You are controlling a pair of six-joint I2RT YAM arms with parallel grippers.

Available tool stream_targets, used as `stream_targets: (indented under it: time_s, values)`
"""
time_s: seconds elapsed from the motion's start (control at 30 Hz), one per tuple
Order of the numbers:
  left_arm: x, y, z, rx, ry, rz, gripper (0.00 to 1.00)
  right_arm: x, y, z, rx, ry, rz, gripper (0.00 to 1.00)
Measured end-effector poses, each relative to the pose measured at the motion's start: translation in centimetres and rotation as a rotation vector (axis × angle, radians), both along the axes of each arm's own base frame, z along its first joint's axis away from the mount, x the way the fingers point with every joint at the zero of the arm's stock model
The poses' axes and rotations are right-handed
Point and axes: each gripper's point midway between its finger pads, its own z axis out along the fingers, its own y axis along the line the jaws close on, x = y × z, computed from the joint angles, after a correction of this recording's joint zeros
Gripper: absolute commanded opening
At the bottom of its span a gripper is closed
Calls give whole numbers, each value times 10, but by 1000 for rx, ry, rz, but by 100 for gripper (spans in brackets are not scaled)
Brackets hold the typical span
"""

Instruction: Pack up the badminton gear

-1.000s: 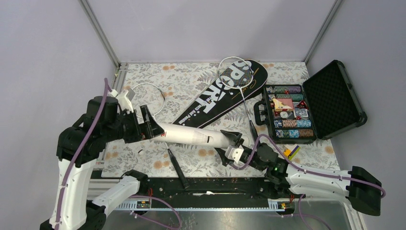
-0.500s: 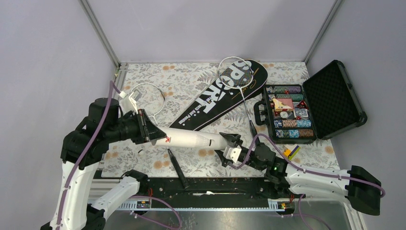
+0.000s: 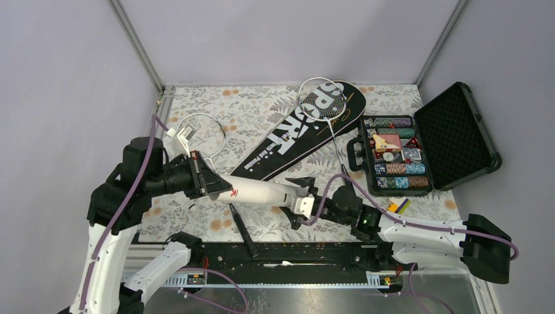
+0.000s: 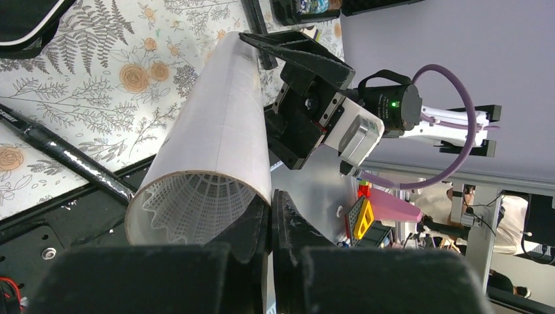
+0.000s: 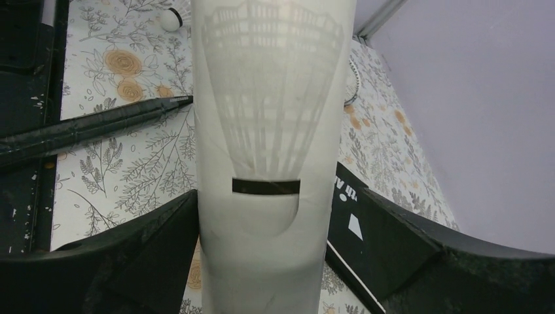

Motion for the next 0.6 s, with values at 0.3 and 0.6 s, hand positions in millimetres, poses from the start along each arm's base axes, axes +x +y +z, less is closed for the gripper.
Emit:
stream_targets:
  time_s: [0.3,0.6]
  values:
    - [1,-2,-5,-5,24,-1,12,0,23,-8,-54,24,56,61]
    - [0,2,13,-28,7,52,73,12,15,-7,-10,40,-38,46]
